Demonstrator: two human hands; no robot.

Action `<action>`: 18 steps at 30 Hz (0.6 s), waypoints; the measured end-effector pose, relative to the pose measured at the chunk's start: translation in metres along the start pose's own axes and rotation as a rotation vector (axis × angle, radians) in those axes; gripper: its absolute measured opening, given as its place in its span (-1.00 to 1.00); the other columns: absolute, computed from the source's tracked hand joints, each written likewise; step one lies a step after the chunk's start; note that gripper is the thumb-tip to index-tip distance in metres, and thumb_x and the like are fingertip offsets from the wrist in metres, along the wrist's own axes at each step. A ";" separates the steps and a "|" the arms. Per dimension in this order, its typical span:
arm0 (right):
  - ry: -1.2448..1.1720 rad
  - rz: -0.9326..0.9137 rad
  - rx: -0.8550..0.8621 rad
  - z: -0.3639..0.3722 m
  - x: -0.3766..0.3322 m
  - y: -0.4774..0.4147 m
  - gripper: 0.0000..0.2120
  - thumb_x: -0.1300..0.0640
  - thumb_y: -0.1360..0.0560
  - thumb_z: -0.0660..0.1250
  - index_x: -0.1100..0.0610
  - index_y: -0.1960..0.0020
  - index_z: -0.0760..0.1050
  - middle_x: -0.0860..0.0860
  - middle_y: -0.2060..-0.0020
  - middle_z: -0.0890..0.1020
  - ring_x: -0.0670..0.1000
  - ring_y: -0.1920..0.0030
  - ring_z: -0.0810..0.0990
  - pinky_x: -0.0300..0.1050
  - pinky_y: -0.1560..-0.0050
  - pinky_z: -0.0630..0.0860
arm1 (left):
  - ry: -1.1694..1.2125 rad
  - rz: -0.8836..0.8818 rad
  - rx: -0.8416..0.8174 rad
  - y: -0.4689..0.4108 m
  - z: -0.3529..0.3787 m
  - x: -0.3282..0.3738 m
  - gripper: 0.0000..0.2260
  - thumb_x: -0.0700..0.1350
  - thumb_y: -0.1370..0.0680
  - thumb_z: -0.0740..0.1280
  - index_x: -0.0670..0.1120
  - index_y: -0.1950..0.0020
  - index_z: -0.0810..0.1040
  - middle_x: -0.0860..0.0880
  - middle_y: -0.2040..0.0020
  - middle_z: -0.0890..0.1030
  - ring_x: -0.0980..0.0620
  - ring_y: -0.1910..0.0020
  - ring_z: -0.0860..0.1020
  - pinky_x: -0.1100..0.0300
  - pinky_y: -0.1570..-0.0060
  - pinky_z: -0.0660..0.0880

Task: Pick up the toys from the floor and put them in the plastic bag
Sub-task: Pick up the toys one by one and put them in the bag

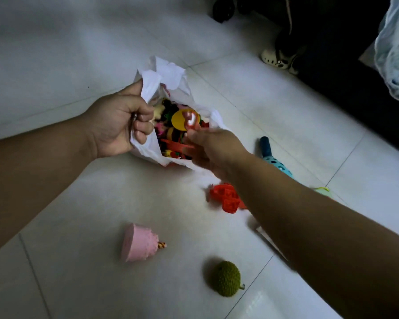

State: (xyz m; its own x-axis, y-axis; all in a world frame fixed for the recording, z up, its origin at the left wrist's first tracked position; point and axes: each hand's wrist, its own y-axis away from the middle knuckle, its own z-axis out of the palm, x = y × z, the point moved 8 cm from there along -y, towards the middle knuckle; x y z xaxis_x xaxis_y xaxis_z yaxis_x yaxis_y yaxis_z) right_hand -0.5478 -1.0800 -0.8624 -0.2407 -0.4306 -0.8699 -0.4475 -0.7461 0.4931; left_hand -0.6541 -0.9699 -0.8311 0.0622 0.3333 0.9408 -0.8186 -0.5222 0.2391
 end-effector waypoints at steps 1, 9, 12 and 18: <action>-0.011 -0.027 0.009 0.002 -0.003 -0.010 -0.80 0.17 -0.54 0.30 0.11 -0.16 0.51 0.03 0.09 0.64 -0.03 0.16 0.64 -0.22 0.30 0.55 | 0.001 -0.001 -0.002 0.001 -0.001 0.000 -0.48 -0.33 -0.51 0.04 0.25 -0.18 0.44 0.07 0.48 0.29 0.17 0.54 0.24 0.35 0.52 0.16; 0.912 -0.282 -0.130 0.027 0.090 0.035 -0.62 0.03 -0.51 0.35 -0.01 -0.31 0.45 -0.05 -0.14 0.61 -0.11 0.00 0.61 -0.19 -0.04 0.58 | 0.015 0.002 -0.004 0.005 0.000 -0.002 -0.56 -0.33 -0.49 0.08 0.19 -0.01 0.51 0.08 0.47 0.28 0.17 0.52 0.23 0.37 0.53 0.18; 1.180 -0.387 -0.467 0.084 0.144 0.045 -0.37 0.01 -0.44 0.43 -0.07 -0.44 0.28 0.01 -0.39 0.40 0.03 -0.31 0.42 -0.07 -0.29 0.41 | 0.014 -0.007 0.006 0.005 0.004 -0.002 -0.54 -0.34 -0.50 0.03 0.18 -0.07 0.50 0.06 0.44 0.25 0.16 0.51 0.23 0.36 0.51 0.16; 1.323 -0.305 -0.497 0.126 0.191 0.012 -0.32 0.11 -0.37 0.48 -0.05 -0.40 0.27 0.13 -0.44 0.23 0.23 -0.32 0.39 0.08 -0.26 0.44 | 0.007 0.001 0.042 0.010 0.003 -0.001 -0.53 -0.33 -0.48 0.04 0.17 -0.09 0.50 0.05 0.44 0.26 0.15 0.50 0.22 0.34 0.49 0.14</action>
State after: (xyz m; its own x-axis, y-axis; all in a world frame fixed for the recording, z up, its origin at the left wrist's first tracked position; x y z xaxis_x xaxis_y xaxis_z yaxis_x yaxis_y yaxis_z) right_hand -0.7077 -1.1074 -1.0239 0.8894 -0.1650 -0.4263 0.0719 -0.8705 0.4869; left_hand -0.6607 -0.9782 -0.8293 0.0574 0.3385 0.9392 -0.7938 -0.5551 0.2486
